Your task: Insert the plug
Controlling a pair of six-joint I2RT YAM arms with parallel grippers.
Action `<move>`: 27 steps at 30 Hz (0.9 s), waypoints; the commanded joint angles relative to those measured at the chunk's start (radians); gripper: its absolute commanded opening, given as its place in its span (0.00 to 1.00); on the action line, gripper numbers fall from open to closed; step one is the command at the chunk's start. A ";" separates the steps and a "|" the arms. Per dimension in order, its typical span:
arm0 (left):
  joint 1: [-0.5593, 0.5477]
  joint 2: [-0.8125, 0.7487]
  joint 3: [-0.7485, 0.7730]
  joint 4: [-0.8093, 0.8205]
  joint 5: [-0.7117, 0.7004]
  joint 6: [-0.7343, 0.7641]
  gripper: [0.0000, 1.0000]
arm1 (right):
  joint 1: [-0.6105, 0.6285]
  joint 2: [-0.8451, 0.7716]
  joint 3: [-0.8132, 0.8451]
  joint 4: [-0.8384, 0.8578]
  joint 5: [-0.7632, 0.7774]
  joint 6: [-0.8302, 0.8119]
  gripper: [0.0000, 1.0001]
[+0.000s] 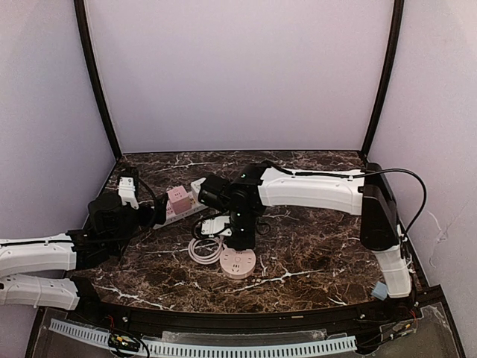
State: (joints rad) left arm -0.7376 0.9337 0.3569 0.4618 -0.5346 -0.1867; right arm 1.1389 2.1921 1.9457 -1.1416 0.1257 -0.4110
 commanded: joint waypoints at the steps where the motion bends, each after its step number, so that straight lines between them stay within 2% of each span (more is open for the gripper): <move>1: 0.007 -0.018 -0.023 0.000 0.004 0.007 0.99 | -0.001 0.017 -0.015 -0.006 -0.002 -0.004 0.00; 27: 0.007 -0.012 -0.027 0.011 0.002 0.010 0.99 | 0.001 -0.037 -0.064 -0.003 -0.026 0.032 0.00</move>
State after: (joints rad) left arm -0.7368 0.9325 0.3523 0.4625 -0.5346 -0.1864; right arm 1.1389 2.1658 1.9007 -1.1221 0.1230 -0.3882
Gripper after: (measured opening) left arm 0.987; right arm 0.246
